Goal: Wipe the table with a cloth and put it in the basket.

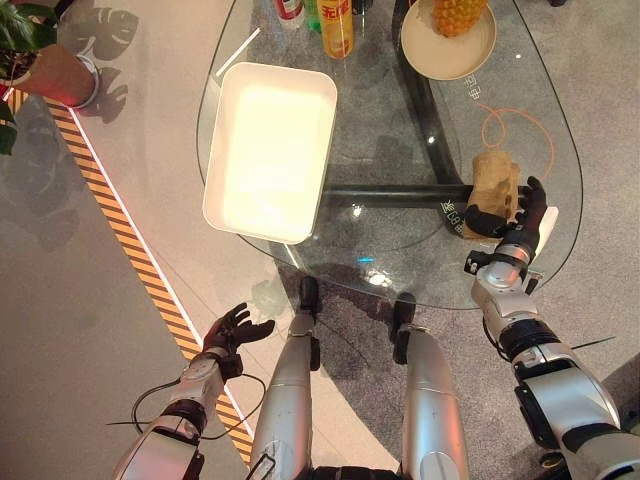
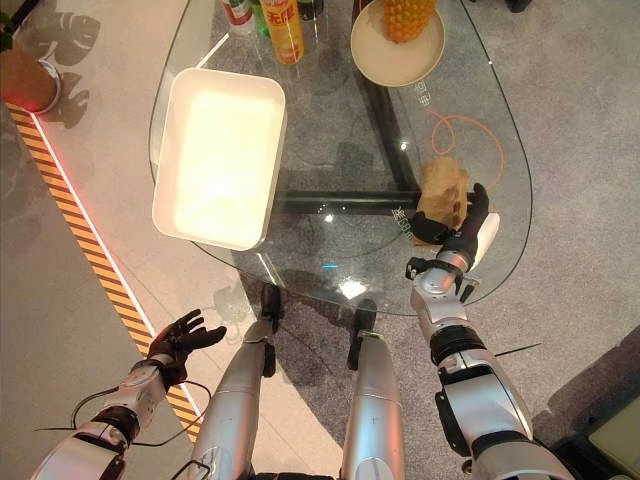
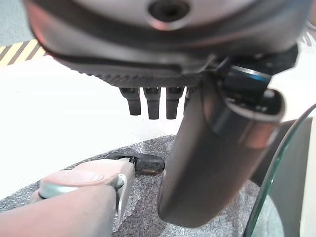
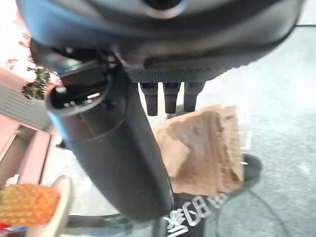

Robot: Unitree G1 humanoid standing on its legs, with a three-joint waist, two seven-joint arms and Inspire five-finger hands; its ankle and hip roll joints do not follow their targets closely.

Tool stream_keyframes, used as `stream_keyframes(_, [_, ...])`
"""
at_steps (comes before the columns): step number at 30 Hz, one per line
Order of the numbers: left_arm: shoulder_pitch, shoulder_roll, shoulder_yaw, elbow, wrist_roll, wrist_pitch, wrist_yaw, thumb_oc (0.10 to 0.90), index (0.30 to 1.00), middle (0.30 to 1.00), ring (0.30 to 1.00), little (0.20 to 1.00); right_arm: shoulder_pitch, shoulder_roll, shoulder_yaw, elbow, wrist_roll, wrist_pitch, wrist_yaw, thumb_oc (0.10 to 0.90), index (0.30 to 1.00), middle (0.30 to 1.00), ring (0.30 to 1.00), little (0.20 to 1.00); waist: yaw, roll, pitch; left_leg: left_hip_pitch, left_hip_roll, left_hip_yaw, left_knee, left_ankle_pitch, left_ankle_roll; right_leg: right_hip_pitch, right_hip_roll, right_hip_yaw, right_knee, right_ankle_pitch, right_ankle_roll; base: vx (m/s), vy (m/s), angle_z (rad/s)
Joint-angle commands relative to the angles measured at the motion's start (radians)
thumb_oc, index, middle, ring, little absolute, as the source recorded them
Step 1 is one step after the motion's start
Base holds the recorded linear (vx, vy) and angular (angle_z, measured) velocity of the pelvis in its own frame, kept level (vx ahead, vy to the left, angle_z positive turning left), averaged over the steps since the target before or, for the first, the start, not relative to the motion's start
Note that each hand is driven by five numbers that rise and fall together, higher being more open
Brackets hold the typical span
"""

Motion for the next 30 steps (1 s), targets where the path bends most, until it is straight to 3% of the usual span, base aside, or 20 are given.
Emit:
stream_keyframes(1, [-0.013,-0.005,-0.004,0.041,-0.017,-0.031,0.02,0.8,0.9,0.9,0.9,0.9,-0.091,-0.07,-0.001,-0.005,-0.017,-0.038,-0.016,0.8,0.9,0.9,0.9,0.9,0.009,0.013,-0.014,0.0,-0.031,0.029,0.135,-0.155,0.038,0.049,-0.008,-0.002,-0.153,0.099,0.014,0.0,0.0,0.0])
stream_keyframes(12, [-0.021,-0.023,-0.026,0.039,-0.015,-0.026,0.028,0.8,0.9,0.9,0.9,0.9,-0.148,-0.066,0.023,0.037,-0.025,-0.007,0.003,0.8,0.9,0.9,0.9,0.9,0.02,0.027,-0.014,-0.008,-0.041,0.027,0.127,-0.15,0.04,0.031,-0.009,-0.003,-0.151,0.104,0.016,0.0,0.0,0.0])
stream_keyframes(30, [-0.019,-0.037,-0.035,0.052,-0.016,-0.038,0.024,0.8,0.9,0.9,0.9,0.9,-0.13,-0.039,0.034,0.084,-0.076,0.072,-0.046,0.8,0.9,0.9,0.9,0.9,0.023,0.027,-0.014,-0.007,-0.044,0.027,0.128,-0.155,0.047,0.03,-0.007,-0.004,-0.146,0.103,0.017,0.0,0.0,0.0])
